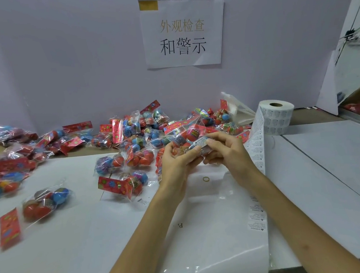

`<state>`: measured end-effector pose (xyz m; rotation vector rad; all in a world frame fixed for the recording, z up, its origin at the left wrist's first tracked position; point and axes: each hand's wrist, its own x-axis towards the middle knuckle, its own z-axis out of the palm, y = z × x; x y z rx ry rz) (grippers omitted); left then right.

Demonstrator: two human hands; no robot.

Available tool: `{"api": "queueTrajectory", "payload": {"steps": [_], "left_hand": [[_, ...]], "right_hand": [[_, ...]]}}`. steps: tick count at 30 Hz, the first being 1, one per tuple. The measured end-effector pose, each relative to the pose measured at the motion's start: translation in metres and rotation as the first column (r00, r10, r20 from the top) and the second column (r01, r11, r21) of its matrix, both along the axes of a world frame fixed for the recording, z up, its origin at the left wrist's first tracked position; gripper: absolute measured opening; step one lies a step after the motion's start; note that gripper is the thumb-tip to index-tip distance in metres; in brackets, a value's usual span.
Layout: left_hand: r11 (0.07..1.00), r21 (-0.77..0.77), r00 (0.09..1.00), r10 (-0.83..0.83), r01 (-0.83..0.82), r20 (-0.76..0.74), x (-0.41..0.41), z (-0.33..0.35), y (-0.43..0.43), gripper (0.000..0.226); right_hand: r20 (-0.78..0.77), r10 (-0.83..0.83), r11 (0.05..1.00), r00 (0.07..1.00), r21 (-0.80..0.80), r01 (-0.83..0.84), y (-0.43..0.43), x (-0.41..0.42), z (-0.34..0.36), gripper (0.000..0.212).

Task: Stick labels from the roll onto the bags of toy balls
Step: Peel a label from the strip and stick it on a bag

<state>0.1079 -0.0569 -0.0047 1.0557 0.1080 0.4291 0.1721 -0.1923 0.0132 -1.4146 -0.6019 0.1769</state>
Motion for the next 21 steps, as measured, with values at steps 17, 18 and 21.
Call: {"api": "queueTrajectory", "payload": {"steps": [17,18,21], "left_hand": [[0.993,0.114,0.999,0.025,-0.02,-0.042,-0.0005,0.0011,-0.0013,0.054],[0.991,0.13,0.999,0.03,-0.025,-0.04,-0.0007,0.0008,-0.0017,0.052],[0.99,0.143,1.0,0.019,-0.017,-0.013,-0.0022,0.0007,-0.0032,0.049]], "right_hand": [[0.094,-0.076,0.997,0.993,-0.025,0.079,-0.0004,-0.0029,0.0004,0.013],[0.118,-0.092,0.995,0.989,-0.033,0.097,-0.0004,-0.0031,0.0004,0.012],[0.138,-0.104,0.994,0.985,-0.013,0.107,-0.0011,-0.0032,0.0005,0.011]]}}
